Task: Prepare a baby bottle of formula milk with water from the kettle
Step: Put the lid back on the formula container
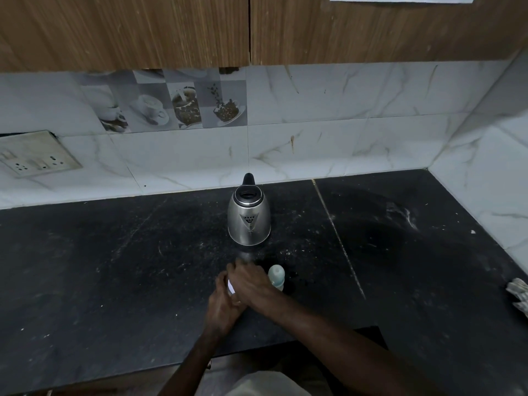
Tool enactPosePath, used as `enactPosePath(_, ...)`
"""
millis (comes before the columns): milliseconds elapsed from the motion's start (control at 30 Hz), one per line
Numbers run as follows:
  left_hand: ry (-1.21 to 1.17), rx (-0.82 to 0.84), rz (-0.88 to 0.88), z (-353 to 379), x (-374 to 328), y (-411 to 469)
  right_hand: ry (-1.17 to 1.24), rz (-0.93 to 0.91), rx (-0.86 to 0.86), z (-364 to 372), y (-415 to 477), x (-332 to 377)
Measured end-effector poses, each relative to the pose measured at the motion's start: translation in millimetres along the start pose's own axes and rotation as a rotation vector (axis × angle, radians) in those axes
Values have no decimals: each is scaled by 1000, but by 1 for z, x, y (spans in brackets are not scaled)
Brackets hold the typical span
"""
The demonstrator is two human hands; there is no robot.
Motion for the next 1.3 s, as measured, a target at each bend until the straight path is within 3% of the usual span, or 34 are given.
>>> enactPosePath(367,-20,-4,11,-2,-4,-1,-161,17,64,0,-3,6)
enactPosePath(600,-29,1,-15,-2,-4,1,-71,95,24,11,-3,1)
enactPosePath(833,-30,-19,-61,-5,-11,-2,126,-284,69,9,-7,-19)
enactPosePath(933,-27,-21,-73,-5,-7,0,161,-347,114,10,2,-24)
enactPosePath(1067,-51,-23,-82,-5,-6,0,194,-300,229,6,7,-23)
enactPosePath(1200,-43,-19,-89,-5,-6,0,86,-304,209,11,10,-23)
enactPosePath(1300,-40,-14,-64,-5,-7,0,76,-208,174,13,10,-23)
Point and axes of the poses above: each hand's wrist, its own y-axis towards the middle knuckle, its own z-axis out of the palm, x = y × z, the point moved 4 cm from there along y, towards the middle knuckle, and after that the axes turned 10 degrees about -x, right-handed, at the moved point
